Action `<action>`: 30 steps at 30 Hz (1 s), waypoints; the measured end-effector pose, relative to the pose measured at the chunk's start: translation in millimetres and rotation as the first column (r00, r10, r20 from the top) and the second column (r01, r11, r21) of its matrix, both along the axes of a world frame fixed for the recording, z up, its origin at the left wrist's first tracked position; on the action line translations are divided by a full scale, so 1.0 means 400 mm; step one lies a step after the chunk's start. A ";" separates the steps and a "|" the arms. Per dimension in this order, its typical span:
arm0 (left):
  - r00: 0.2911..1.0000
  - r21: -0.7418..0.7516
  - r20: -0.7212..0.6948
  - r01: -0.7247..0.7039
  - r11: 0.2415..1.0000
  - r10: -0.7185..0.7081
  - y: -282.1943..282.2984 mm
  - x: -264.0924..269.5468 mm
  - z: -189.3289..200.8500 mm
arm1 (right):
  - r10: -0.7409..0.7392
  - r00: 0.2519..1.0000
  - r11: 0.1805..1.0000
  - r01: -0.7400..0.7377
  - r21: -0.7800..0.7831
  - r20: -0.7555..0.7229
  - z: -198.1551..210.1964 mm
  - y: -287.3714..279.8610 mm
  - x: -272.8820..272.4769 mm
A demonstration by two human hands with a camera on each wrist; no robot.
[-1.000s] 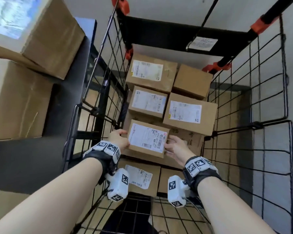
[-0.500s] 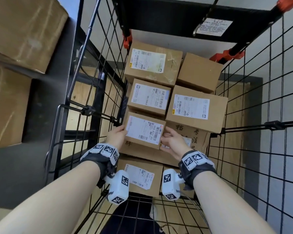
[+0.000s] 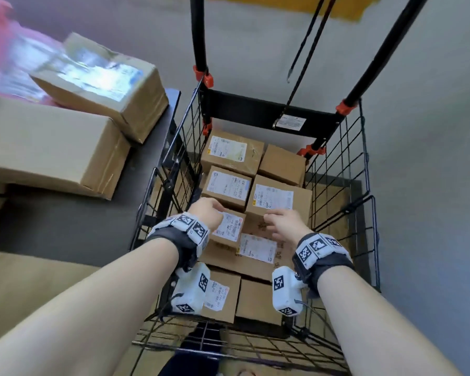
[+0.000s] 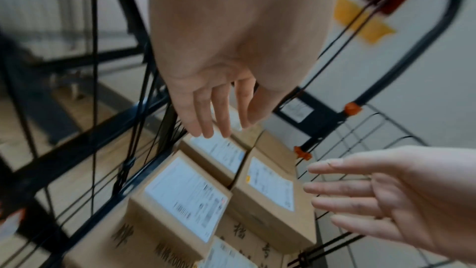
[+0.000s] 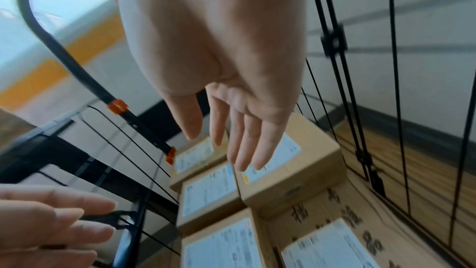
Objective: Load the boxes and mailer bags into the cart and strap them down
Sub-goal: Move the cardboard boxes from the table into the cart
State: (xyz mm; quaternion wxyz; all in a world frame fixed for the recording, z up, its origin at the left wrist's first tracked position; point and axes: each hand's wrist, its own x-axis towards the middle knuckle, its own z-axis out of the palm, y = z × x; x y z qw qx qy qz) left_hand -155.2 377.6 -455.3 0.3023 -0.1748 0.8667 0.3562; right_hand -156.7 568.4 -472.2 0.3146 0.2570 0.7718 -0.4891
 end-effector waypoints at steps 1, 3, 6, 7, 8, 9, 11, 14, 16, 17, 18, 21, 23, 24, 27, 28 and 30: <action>0.998 -0.014 -0.042 0.046 0.999 -0.047 0.004 0.013 0.051 | 0.021 0.999 1.000 -0.021 0.019 -0.041 0.048 0.000 0.010; 0.985 -0.058 -0.120 0.121 0.991 -0.128 0.005 0.051 0.156 | 0.091 0.988 0.995 -0.084 0.056 -0.128 0.141 -0.007 0.037; 0.953 -0.144 -0.219 0.182 0.973 -0.211 -0.010 0.132 0.298 | 0.226 0.948 0.969 -0.197 0.147 -0.225 0.276 -0.031 0.101; 0.939 -0.181 -0.247 0.197 0.963 -0.239 -0.022 0.163 0.341 | 0.269 0.930 0.957 -0.230 0.175 -0.251 0.318 -0.045 0.128; 0.925 -0.221 -0.271 0.208 0.953 -0.265 -0.038 0.197 0.381 | 0.318 0.907 0.941 -0.267 0.208 -0.275 0.357 -0.060 0.155; 0.913 -0.264 -0.288 0.215 0.940 -0.289 -0.057 0.230 0.416 | 0.372 0.880 0.920 -0.307 0.244 -0.295 0.390 -0.078 0.180; 0.899 -0.339 -0.297 0.218 0.915 -0.324 -0.100 0.295 0.476 | 0.470 0.825 0.874 -0.386 0.295 -0.314 0.452 -0.117 0.236; 0.896 -0.440 -0.275 0.205 0.874 -0.349 -0.175 0.385 0.544 | 0.566 0.753 0.818 -0.463 0.341 -0.337 0.515 -0.179 0.303; 0.899 -0.499 -0.258 0.189 0.846 -0.353 -0.229 0.441 0.573 | 0.619 0.701 0.782 -0.505 0.366 -0.354 0.544 -0.228 0.341; 0.905 -0.523 -0.245 0.178 0.834 -0.347 -0.257 0.467 0.583 | 0.644 0.677 0.762 -0.526 0.378 -0.356 0.555 -0.254 0.355; 0.914 -0.539 -0.230 0.166 0.826 -0.334 -0.287 0.491 0.591 | 0.661 0.660 0.748 -0.541 0.384 -0.357 0.563 -0.282 0.368; 0.937 -0.567 -0.232 0.087 0.819 -0.261 -0.384 0.554 0.612 | 0.692 0.613 0.722 -0.571 0.391 -0.382 0.585 -0.371 0.394; 0.945 -0.569 -0.242 0.044 0.821 -0.219 -0.454 0.581 0.618 | 0.701 0.587 0.714 -0.582 0.391 -0.406 0.596 -0.434 0.403; 0.949 -0.563 -0.241 0.036 0.825 -0.205 -0.487 0.587 0.618 | 0.706 0.576 0.708 -0.589 0.390 -0.412 0.600 -0.463 0.406; 0.960 -0.541 -0.231 0.008 0.841 -0.158 -0.608 0.594 0.617 | 0.719 0.549 0.693 -0.609 0.386 -0.426 0.612 -0.578 0.402; 0.962 -0.535 -0.234 -0.006 0.845 -0.142 -0.655 0.591 0.617 | 0.721 0.545 0.691 -0.611 0.387 -0.427 0.614 -0.623 0.394; 0.964 -0.534 -0.239 -0.031 0.845 -0.116 -0.755 0.576 0.615 | 0.733 0.530 0.678 -0.620 0.396 -0.426 0.613 -0.722 0.370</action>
